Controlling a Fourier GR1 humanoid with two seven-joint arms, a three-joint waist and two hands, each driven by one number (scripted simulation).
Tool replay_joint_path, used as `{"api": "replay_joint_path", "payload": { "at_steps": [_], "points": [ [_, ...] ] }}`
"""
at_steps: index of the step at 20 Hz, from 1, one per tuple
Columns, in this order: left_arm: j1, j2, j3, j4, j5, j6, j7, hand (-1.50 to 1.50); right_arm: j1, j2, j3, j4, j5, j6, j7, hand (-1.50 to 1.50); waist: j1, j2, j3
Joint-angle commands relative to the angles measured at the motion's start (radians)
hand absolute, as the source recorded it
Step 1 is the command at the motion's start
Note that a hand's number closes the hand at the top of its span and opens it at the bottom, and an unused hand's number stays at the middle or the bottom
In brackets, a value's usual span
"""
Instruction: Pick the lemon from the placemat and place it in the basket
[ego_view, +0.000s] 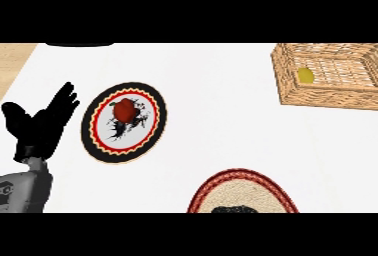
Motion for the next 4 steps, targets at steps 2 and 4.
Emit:
{"api": "replay_joint_path", "payload": {
  "at_steps": [2, 4],
  "points": [
    [0.016, 0.018, 0.006, -0.003, -0.001, -0.016, -0.009, 0.0, 0.098, -0.146, -0.033, 0.14, -0.031, 0.199, -0.116, -1.5, 0.01, 0.006, 0.002],
    [-0.047, -0.014, -0.01, 0.02, -0.022, 0.032, 0.016, 0.0, 0.11, -0.179, -0.026, 0.17, -0.026, 0.232, -0.152, -1.5, 0.005, 0.006, 0.002]
  ]
}}
